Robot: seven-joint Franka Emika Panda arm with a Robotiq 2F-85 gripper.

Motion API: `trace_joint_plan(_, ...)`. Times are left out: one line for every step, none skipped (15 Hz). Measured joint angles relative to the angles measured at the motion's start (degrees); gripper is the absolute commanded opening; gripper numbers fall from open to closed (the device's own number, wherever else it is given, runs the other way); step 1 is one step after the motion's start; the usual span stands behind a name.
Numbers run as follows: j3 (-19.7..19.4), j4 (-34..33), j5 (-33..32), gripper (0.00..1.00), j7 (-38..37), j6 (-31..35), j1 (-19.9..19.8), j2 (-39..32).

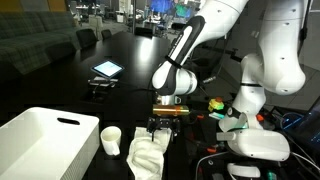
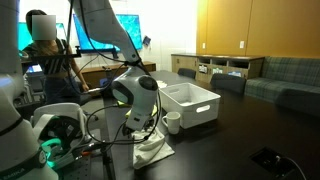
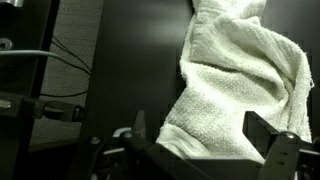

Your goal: Pick up the towels and put them in the container. Pick up the pen and the small tape and put them in the cup.

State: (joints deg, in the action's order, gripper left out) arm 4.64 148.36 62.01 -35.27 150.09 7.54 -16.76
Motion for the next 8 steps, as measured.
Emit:
trace_joint_plan(-0.01,0.03,1.53,1.00,-0.30,1.06,0.00,-0.54)
trace_joint_plan(-0.02,0.05,3.02,1.00,-0.56,2.30,0.00,-1.00)
trace_joint_plan(-0.06,0.08,4.26,1.00,-0.80,3.48,-0.01,-1.37)
trace_joint_plan(-0.10,0.11,5.21,1.00,-1.17,4.68,0.00,-1.62)
trace_joint_plan(-0.17,0.17,5.90,1.00,-1.78,5.90,0.00,-1.82)
trace_joint_plan(-0.23,0.31,6.44,1.00,-2.41,7.17,0.01,-1.99)
trace_joint_plan(-0.31,0.46,6.72,1.00,-3.08,8.47,0.02,-2.16)
trace_joint_plan(-0.38,0.56,6.73,1.00,-3.82,9.73,0.09,-2.34)
